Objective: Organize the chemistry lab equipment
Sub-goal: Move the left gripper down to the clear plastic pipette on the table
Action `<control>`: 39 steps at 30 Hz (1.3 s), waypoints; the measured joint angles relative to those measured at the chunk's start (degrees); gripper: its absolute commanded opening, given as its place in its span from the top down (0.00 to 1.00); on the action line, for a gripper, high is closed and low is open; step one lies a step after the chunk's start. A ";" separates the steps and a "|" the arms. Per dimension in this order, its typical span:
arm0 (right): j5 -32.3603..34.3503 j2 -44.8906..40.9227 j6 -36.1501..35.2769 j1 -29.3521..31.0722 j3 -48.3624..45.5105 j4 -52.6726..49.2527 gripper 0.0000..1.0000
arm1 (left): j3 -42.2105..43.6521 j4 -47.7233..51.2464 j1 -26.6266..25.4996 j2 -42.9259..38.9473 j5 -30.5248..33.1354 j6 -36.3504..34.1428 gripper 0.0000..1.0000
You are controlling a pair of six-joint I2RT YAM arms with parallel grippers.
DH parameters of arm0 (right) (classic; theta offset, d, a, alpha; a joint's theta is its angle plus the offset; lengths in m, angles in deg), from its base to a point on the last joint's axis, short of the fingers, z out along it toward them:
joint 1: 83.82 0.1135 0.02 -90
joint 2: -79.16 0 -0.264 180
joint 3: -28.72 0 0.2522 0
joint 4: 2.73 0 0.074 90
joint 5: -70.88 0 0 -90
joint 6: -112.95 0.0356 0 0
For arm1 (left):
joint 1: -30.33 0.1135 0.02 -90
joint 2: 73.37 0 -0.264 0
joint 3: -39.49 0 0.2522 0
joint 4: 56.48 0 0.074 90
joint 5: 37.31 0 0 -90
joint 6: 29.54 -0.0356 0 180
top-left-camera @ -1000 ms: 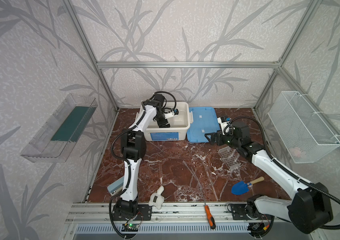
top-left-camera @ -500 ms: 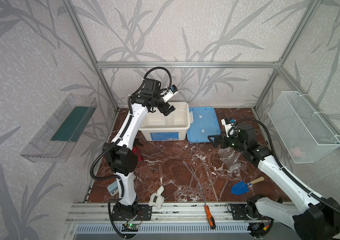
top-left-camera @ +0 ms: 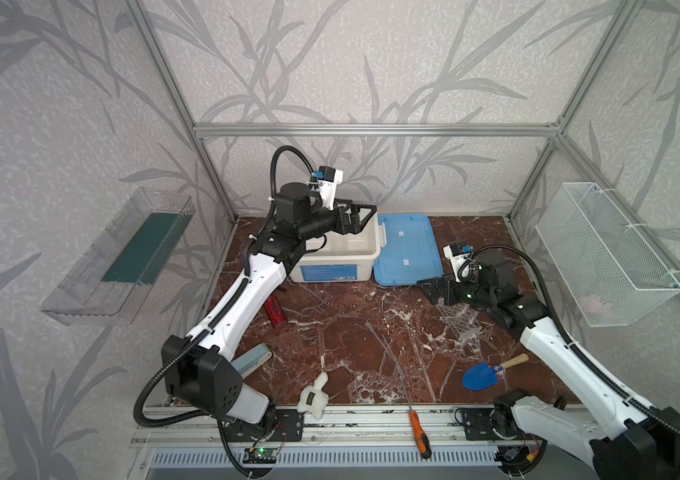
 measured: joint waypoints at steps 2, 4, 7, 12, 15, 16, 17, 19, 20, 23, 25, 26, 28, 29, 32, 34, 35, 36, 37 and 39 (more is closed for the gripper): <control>0.15 0.00 0.04 1.29 -0.20 0.02 0.01 | 1.88 1.60 -2.89 -2.86 5.09 2.12 0.01; 0.26 0.00 0.20 2.27 -0.50 0.00 0.01 | 4.31 3.69 -5.38 -6.60 9.84 4.63 0.01; 0.37 0.00 0.42 2.86 -0.94 -0.11 0.01 | 7.67 7.93 -7.21 -11.69 15.50 9.07 0.01; 0.94 -0.83 0.50 2.93 -1.62 -0.74 0.01 | 16.33 13.90 -11.13 -16.06 25.92 15.63 0.03; 1.57 -1.22 0.50 2.93 -1.88 -1.05 0.01 | 24.13 14.86 -16.04 -16.94 30.08 21.20 0.09; 1.66 -1.27 0.50 2.93 -1.92 -1.11 0.01 | 26.51 15.23 -17.64 -16.87 31.34 23.19 0.11; 1.86 -1.36 0.50 2.93 -2.08 -1.11 0.01 | 28.17 15.63 -18.78 -16.65 32.39 24.74 0.13; 2.05 -1.60 0.52 2.93 -2.45 -1.18 0.01 | 29.92 17.99 -21.75 -15.26 35.98 28.48 0.19; 2.08 -1.70 0.59 2.93 -2.69 -1.16 0.01 | 29.88 19.08 -22.95 -14.16 37.75 30.05 0.21; 2.32 -2.03 0.63 2.93 -3.43 -1.18 0.01 | 27.23 23.37 -26.32 -9.31 42.47 35.54 0.25; 2.67 -2.38 0.63 2.93 -4.04 -1.16 0.01 | 25.33 24.48 -27.96 -5.99 44.76 38.99 0.31; 2.73 -2.51 0.63 2.93 -4.26 -1.18 0.01 | 24.87 24.57 -28.46 -4.72 45.33 40.57 0.32; 2.95 -2.73 0.63 2.93 -4.66 -1.18 0.01 | 24.20 24.94 -29.35 -2.21 45.94 44.09 0.35; 3.02 -2.73 0.63 2.93 -4.74 -1.18 0.01 | 23.96 25.09 -29.55 -1.09 46.23 45.33 0.36; 3.13 -2.73 0.61 2.93 -4.94 -1.14 0.01 | 22.25 26.40 -30.51 3.37 47.65 49.81 0.38; 3.13 -2.73 0.61 2.93 -5.11 -1.09 0.01 | 21.11 27.12 -30.86 5.95 48.83 52.57 0.39; 3.13 -2.73 0.61 2.93 -5.20 -1.09 0.01 | 20.85 27.21 -31.01 6.73 49.18 53.48 0.39; 3.13 -2.73 0.61 2.93 -5.29 -1.09 0.01 | 20.61 27.26 -31.21 7.58 49.40 54.45 0.39; 3.13 -2.71 0.61 2.93 -5.38 -1.09 0.01 | 20.37 27.28 -31.36 8.35 49.51 55.21 0.41; 3.13 -2.71 0.61 2.93 -5.55 -0.96 0.01 | 19.69 27.43 -31.58 10.03 49.53 56.70 0.44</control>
